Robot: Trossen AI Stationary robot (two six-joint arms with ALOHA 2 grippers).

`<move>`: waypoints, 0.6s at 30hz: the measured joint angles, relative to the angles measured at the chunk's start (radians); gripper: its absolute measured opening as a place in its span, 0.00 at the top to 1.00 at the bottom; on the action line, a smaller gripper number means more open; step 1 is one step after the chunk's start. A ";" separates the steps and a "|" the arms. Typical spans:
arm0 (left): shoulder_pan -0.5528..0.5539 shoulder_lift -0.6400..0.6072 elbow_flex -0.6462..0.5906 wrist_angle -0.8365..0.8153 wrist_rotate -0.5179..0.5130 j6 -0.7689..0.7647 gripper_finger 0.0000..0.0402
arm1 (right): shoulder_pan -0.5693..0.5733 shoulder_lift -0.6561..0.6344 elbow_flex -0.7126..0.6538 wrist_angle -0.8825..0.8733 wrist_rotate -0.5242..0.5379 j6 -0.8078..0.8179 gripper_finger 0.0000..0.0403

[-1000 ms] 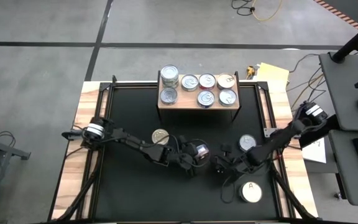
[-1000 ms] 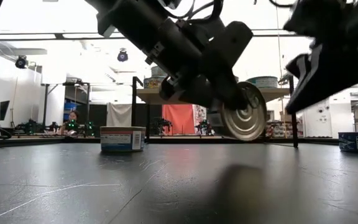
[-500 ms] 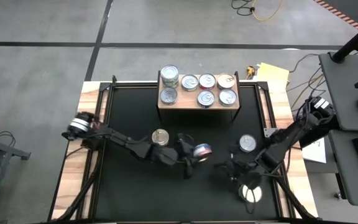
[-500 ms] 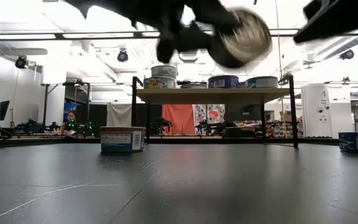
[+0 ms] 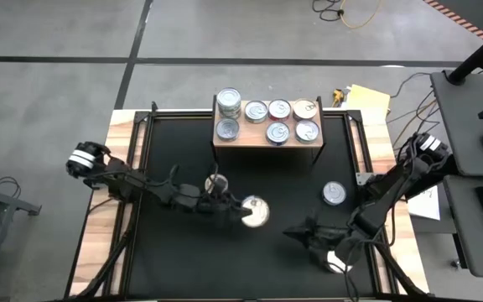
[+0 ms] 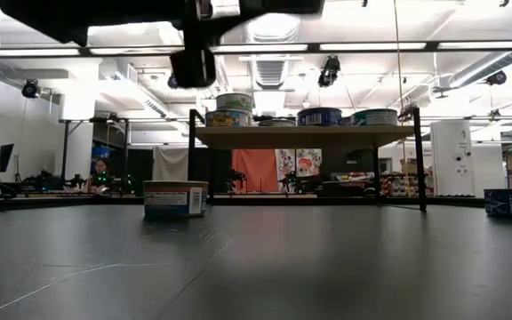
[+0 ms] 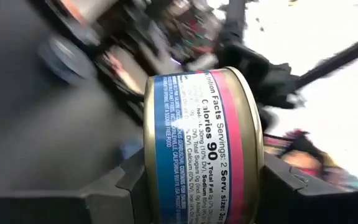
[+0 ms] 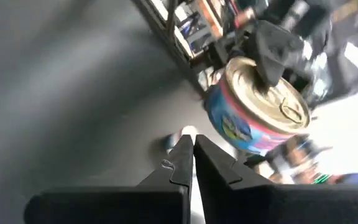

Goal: Stack canned seafood by type on shelf
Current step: Stack the blue pink tuna can on top of the blue pink tuna can on the shelf

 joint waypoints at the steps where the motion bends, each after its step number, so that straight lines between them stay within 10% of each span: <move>1: 0.000 0.002 -0.003 0.022 0.030 -0.044 0.57 | 0.000 0.007 0.011 -0.003 0.000 -0.073 0.98; 18: 0.026 0.035 -0.016 0.165 0.092 -0.226 0.57 | -0.026 0.163 0.241 -0.016 0.198 -0.543 0.57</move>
